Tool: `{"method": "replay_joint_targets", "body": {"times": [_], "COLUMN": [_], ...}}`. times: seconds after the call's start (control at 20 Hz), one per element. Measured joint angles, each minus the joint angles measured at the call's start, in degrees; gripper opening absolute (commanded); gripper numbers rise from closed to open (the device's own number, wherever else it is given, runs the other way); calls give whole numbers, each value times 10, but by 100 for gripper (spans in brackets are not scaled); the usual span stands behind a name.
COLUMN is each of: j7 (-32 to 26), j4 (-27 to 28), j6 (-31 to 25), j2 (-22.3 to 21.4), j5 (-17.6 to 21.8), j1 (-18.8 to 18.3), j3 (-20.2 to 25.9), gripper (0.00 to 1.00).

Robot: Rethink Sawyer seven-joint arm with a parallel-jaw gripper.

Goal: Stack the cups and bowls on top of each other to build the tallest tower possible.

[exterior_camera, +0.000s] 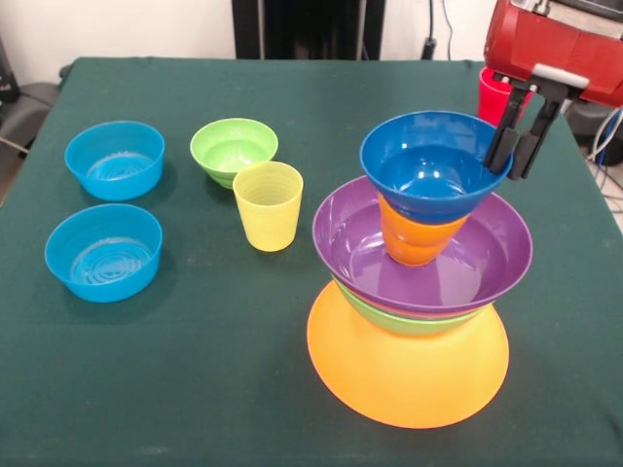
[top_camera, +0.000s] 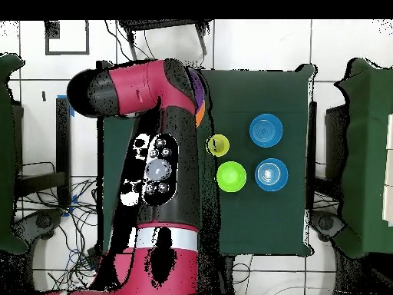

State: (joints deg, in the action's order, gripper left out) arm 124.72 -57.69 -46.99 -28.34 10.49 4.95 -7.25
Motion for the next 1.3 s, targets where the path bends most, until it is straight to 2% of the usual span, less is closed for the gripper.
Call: {"method": "replay_joint_targets", "body": {"times": [0.5,1.3], "j7": [0,0], "j4": [-42,-42], "j6": [0,0], "j2": [-21,-20], "j5": [5,25], "j1": [-1,-3], "j3": [3,5], "gripper": [0,0]}}
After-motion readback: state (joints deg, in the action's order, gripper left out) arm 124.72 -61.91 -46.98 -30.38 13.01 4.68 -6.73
